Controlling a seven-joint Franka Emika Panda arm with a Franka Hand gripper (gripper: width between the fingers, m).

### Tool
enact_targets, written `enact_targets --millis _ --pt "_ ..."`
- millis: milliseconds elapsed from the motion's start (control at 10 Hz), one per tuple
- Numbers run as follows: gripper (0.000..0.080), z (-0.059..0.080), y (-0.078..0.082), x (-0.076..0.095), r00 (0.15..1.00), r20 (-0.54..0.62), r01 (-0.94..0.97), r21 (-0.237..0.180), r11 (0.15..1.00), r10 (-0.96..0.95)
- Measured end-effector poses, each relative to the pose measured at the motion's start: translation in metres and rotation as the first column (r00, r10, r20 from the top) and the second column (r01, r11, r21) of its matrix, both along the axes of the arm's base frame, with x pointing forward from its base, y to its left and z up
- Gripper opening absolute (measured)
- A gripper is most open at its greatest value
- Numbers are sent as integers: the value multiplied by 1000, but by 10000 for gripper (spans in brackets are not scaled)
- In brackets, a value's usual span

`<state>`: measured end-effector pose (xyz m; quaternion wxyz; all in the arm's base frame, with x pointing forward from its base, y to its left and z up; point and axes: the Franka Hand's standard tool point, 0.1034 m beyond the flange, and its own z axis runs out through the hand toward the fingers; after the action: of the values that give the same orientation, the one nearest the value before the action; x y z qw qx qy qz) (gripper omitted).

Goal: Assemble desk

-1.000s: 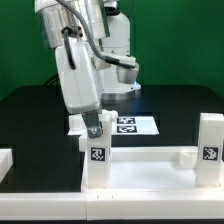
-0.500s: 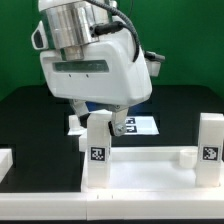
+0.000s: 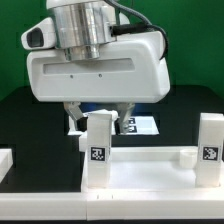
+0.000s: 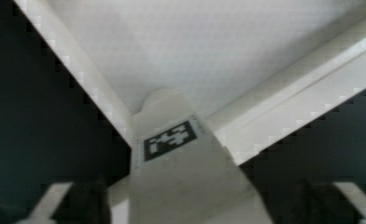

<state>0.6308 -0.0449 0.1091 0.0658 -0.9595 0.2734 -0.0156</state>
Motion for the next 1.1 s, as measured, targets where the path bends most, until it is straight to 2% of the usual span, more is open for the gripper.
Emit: enact_targets --millis 100,200,300,400,500,800,900,1000,1100 --pt "393 0 0 0 1000 -1 11 2 1000 -11" --pt "293 -1 -3 -1 995 -14 95 2 995 -95" --pt "293 0 -4 -1 959 -36 282 24 959 -281" --pt "291 -1 -5 -1 879 -67 476 54 878 -472" --pt "290 -2 -3 -2 752 -115 658 81 748 -649" --pt "288 -2 -1 -2 642 -155 765 72 640 -750" --pt "288 -1 1 -1 530 -185 847 65 527 -828" --pt "288 1 1 1 383 -212 923 53 380 -899" --pt "288 0 1 2 323 -208 946 54 319 -923"
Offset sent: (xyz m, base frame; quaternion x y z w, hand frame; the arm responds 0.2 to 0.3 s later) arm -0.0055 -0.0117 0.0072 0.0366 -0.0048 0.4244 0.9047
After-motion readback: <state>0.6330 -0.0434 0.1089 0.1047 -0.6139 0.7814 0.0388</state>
